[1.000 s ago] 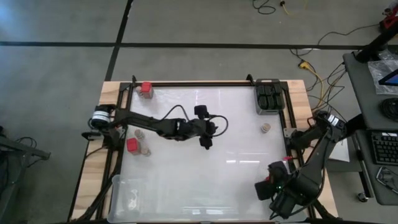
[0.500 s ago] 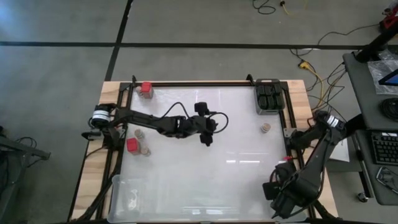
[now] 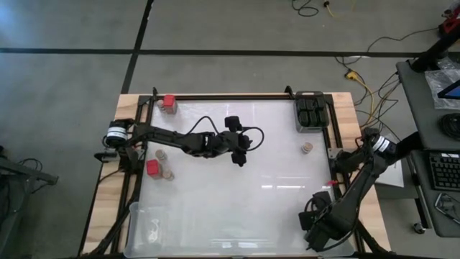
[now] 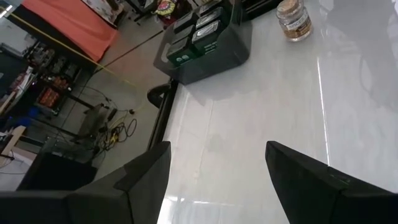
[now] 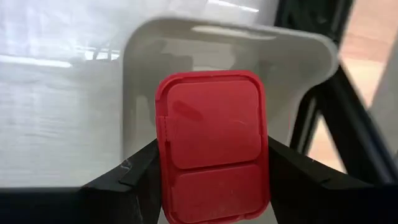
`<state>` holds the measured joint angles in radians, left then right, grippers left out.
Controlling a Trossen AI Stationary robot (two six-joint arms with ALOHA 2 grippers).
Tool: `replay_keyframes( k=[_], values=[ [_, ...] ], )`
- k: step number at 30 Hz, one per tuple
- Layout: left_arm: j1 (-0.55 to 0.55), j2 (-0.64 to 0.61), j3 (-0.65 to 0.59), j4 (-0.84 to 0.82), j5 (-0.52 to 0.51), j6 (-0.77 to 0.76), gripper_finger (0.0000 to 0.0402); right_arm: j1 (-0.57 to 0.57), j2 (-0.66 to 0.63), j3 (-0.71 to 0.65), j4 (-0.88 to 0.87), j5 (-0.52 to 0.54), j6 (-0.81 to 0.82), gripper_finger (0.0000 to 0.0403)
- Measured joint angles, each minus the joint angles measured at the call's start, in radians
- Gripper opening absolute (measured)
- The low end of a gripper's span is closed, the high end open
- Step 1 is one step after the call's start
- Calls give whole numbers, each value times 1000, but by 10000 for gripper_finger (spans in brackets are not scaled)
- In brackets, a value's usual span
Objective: Sort spices by type
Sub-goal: Put the red seasoning can into the gray bin
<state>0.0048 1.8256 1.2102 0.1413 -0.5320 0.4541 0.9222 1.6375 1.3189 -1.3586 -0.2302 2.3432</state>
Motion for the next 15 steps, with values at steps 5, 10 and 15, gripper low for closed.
replay_keyframes(
  k=[5,10,15],
  values=[
    [0,0,-1,0,0,-5,247,0,0,-41,27,-6,3,217],
    [0,0,-1,0,2,-27,247,0,-1,-69,36,9,0,217],
    [0,0,-1,0,3,-31,247,0,-1,-106,85,14,-2,217]
  ],
)
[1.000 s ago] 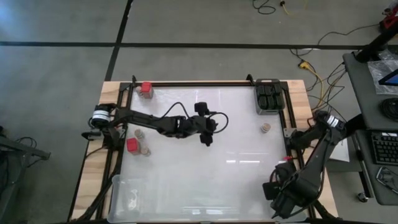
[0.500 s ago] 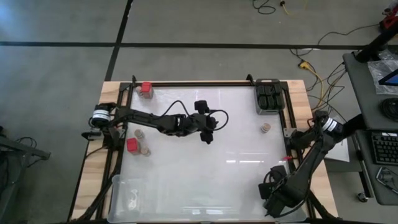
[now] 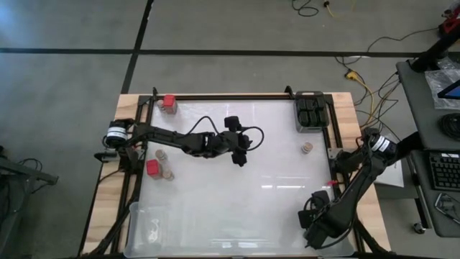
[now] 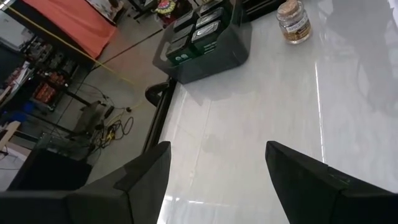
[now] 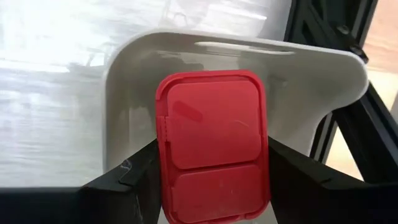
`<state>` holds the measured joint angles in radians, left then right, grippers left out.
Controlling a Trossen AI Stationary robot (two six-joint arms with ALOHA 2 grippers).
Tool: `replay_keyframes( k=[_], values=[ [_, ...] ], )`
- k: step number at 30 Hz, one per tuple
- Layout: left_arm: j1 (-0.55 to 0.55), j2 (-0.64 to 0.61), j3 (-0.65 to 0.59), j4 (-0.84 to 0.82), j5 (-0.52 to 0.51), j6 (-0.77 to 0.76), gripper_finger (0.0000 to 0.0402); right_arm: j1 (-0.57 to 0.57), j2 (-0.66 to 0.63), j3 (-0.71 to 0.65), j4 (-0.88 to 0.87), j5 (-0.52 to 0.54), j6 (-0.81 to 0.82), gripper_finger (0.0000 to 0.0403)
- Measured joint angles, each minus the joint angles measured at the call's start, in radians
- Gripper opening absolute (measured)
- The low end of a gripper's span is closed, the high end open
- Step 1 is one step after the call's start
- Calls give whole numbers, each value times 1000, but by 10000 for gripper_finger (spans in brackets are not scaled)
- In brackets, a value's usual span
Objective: Sort spices by type
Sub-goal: Put the red seasoning can into the gray bin
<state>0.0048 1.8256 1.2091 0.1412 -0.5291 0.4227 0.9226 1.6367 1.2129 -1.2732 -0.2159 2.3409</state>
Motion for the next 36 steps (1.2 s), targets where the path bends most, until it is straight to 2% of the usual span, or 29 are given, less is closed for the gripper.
replay_keyframes(
  k=[12,25,30,36],
  values=[
    [0,0,0,0,-1,-20,247,0,-3,-28,14,7,3,223],
    [0,0,0,-4,2,-26,247,0,-42,-24,25,10,-12,294],
    [0,0,0,-7,48,-32,247,0,-88,-8,15,9,-24,319],
    [-3,0,0,-8,50,-67,247,0,-149,52,-75,29,-27,339]
  ],
)
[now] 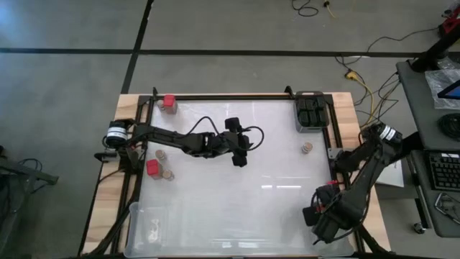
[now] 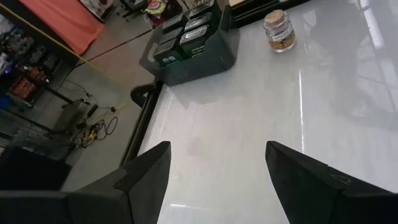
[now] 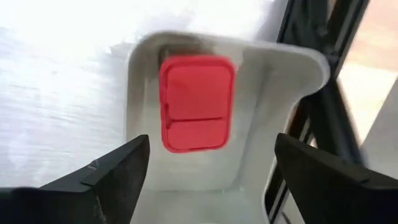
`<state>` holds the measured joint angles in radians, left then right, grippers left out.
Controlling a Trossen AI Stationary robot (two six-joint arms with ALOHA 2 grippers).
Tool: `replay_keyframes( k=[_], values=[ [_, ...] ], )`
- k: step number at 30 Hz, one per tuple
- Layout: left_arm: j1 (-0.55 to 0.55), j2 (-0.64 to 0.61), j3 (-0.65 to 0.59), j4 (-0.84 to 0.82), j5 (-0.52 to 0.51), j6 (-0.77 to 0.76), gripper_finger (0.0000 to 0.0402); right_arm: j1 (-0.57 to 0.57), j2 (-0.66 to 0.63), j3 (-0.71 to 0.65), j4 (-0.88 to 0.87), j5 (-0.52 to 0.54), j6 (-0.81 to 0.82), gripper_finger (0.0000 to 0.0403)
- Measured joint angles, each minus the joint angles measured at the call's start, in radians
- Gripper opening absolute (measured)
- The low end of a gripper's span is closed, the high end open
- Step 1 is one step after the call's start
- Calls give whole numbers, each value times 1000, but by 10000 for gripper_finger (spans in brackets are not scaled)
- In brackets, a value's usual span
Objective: Sort spices by type
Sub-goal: Put the red seasoning can into the gray bin
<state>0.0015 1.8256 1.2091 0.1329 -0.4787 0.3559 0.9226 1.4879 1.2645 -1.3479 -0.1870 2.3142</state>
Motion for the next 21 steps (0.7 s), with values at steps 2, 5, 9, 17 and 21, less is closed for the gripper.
replay_keyframes(
  k=[2,5,9,17,21],
  values=[
    [-5,0,0,-6,19,-21,247,-1,-16,27,-48,63,-14,342],
    [-20,0,0,-42,47,-61,247,-13,-43,52,-70,230,-56,342],
    [-45,0,0,-136,46,-133,247,-46,-53,70,-48,499,-156,335],
    [-136,-1,0,-337,31,-335,247,-167,-1,66,186,670,-662,318],
    [-205,-23,0,-480,-61,-452,247,-232,43,66,356,669,-965,312]
  ],
)
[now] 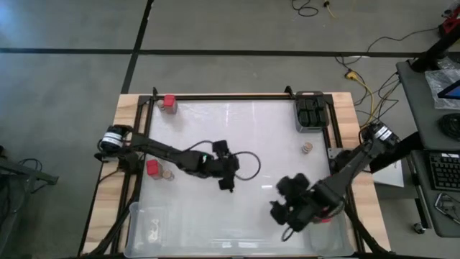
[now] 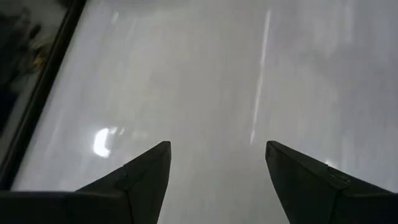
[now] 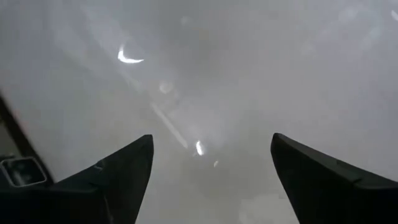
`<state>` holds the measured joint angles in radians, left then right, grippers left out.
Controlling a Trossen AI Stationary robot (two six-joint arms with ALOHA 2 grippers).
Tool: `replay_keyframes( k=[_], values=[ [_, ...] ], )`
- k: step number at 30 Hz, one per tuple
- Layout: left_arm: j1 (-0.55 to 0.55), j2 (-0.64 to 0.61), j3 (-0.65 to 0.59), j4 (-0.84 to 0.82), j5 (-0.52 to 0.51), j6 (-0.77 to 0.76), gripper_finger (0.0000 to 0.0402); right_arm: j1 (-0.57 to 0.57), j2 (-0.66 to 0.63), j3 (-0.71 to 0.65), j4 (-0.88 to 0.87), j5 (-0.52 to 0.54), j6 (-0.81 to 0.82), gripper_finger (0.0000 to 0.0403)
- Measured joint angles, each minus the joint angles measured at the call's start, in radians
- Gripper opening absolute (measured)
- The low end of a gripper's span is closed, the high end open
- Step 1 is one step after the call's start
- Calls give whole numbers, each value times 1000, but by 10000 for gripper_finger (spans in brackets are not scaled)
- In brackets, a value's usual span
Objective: Sort spices by type
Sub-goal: Put the red seasoning can into the gray bin
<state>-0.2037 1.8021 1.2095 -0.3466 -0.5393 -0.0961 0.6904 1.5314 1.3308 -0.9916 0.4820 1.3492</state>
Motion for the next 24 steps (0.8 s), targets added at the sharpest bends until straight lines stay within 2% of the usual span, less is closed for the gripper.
replay_keyframes(
  k=[5,9,11,17,24],
  values=[
    [-62,-41,-1,-356,-116,-205,247,-58,57,0,185,1,-266,316],
    [-23,-89,-1,-661,-160,-439,247,-84,96,0,239,7,-411,332],
    [15,-110,-14,-759,-161,-536,247,-89,112,3,241,15,-456,339],
    [219,-210,-123,-781,-185,-680,247,-86,135,2,242,16,-477,355],
    [614,-304,-162,-771,-172,-644,247,-82,129,2,237,16,-461,361]
  ],
)
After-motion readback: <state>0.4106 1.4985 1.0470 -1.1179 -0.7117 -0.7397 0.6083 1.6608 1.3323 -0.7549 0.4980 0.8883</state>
